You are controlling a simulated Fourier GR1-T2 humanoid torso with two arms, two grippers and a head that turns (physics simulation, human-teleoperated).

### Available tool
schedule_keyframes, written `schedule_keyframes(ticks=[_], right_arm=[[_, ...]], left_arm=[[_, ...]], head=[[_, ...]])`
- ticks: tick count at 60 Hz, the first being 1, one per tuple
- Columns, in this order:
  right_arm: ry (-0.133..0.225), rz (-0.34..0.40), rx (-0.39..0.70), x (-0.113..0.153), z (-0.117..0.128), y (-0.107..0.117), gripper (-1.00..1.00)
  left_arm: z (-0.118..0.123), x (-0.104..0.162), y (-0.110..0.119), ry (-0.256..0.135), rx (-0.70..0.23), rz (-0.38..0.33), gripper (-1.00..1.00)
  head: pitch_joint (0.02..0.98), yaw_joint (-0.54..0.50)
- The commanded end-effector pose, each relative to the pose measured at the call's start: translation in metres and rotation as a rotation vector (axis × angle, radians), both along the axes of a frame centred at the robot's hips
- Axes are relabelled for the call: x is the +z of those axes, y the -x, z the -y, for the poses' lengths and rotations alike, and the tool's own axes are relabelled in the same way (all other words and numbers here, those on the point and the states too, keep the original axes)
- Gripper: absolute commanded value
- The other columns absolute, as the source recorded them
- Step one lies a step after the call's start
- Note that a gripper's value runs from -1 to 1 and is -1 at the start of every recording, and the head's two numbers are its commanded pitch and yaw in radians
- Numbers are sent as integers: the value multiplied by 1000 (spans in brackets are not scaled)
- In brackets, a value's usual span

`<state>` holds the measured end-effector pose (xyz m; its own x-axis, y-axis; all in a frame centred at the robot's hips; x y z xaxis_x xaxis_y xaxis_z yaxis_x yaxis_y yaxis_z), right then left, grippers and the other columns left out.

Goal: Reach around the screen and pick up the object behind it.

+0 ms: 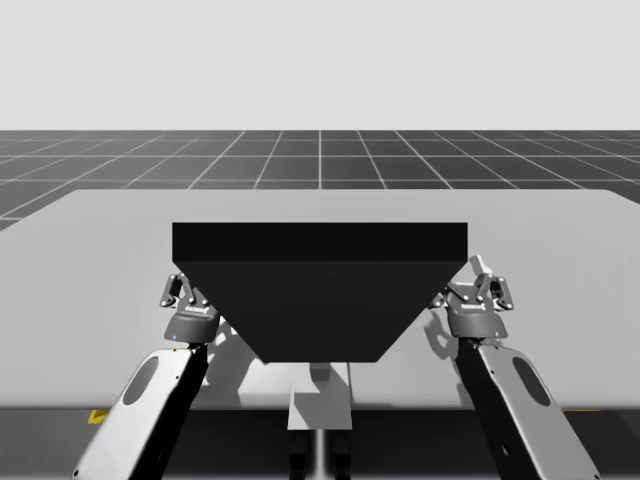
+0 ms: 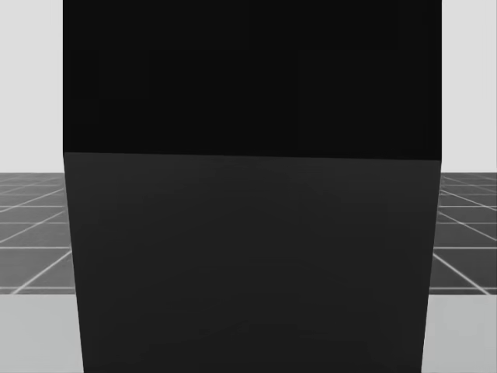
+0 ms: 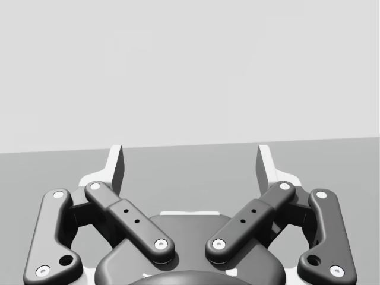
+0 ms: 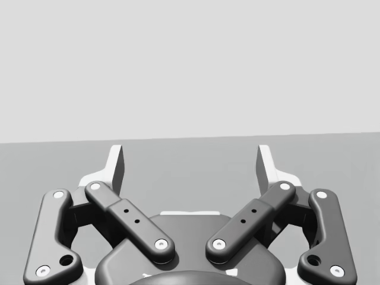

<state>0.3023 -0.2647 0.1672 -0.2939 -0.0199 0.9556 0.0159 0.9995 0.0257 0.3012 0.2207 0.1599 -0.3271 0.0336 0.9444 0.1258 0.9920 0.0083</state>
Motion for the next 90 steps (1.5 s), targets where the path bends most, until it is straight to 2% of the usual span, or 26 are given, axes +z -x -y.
schedule_keyframes(ticks=[1,5,9,11,14,16,21,23,26,28,32,36,42,46,48,54,66,75,84,90], right_arm=[[-1,10,-6,-1,-1,4,-1000],[8,11,11,-2,-3,3,-1000],[29,-21,77,-3,-5,3,-1000],[43,-43,124,-3,-6,3,-1000],[16,-67,168,-1,-4,5,-1000],[12,-83,225,0,-2,8,-1000],[31,-87,295,3,0,12,-1000],[36,-89,333,4,0,15,-1000],[66,-93,381,3,1,19,-1000],[85,-95,428,2,2,23,-1000],[94,-100,505,1,6,30,-1000],[105,-103,556,0,10,37,-1000],[101,-110,615,-1,18,46,-1000],[130,-117,645,-2,23,55,-1000],[131,-121,654,-2,25,58,-1000],[142,-128,714,-2,30,71,-1000],[153,-133,732,-14,29,78,-1000],[112,-130,709,-25,23,71,-1000],[73,-150,685,-37,13,54,-1000],[78,-172,688,-44,5,42,-1000]], left_arm=[[0,0,0,-1,2,-1,-1000],[0,0,0,0,2,-4,-1000],[-1,0,3,-7,-36,-41,-1000],[-4,0,6,-20,-85,-63,-1000],[-6,0,10,-44,-144,-91,-1000],[-8,0,15,-65,-187,-100,-1000],[-10,4,21,-68,-255,-122,-1000],[-10,5,24,-92,-276,-122,-1000],[-11,7,29,-87,-324,-141,-1000],[-11,8,34,-110,-350,-143,-1000],[-12,10,42,-127,-410,-157,-1000],[-14,11,51,-163,-465,-171,-1000],[-18,12,65,-167,-558,-203,-1000],[-23,12,74,-168,-633,-227,-1000],[-25,12,76,-170,-651,-235,-1000],[-31,8,81,-206,-710,-254,-1000],[-31,-2,85,-235,-752,-293,-1000],[-26,-5,87,-250,-764,-294,-1000],[-22,-8,90,-263,-774,-293,-1000],[-20,-9,91,-268,-782,-295,-1000]], head=[[183,4],[183,4],[184,0],[182,-2],[181,-1],[181,0],[183,-2],[184,-3],[184,-4],[186,-5],[191,-8],[195,-10],[198,-12],[202,-13],[203,-13],[206,-13],[212,-19],[219,-32],[230,-40],[234,-43]])
